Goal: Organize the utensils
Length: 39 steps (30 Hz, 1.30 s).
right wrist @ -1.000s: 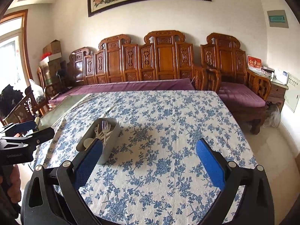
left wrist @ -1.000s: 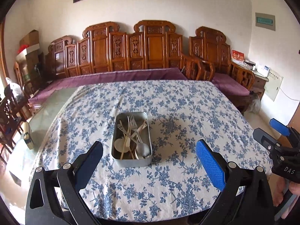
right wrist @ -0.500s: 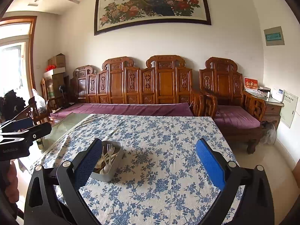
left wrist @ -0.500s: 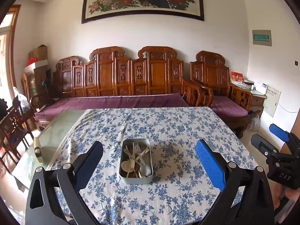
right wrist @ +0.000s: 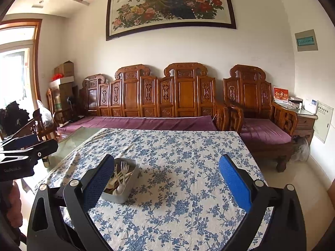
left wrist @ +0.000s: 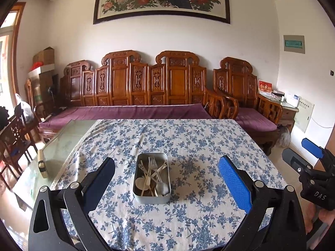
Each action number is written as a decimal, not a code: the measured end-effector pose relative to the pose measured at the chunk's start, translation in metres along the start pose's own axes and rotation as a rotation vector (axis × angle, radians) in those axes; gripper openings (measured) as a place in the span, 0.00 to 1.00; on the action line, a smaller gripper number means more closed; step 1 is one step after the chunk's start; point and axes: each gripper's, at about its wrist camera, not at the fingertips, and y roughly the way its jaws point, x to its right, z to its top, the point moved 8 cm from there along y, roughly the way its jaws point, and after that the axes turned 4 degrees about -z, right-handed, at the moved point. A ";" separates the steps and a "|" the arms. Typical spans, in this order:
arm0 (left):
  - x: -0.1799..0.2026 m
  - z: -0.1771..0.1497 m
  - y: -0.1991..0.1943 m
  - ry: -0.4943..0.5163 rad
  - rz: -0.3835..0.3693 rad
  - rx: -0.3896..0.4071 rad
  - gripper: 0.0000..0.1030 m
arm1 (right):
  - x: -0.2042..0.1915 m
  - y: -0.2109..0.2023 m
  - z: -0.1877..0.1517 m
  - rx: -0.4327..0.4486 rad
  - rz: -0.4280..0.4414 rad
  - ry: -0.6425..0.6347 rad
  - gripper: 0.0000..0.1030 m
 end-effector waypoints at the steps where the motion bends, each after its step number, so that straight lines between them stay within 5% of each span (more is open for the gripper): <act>1: 0.000 0.000 0.001 0.000 0.001 0.000 0.93 | 0.000 0.000 0.000 0.000 0.000 0.000 0.97; 39: 0.001 -0.005 -0.001 -0.006 -0.005 -0.003 0.93 | 0.001 0.003 -0.001 -0.001 0.005 0.003 0.97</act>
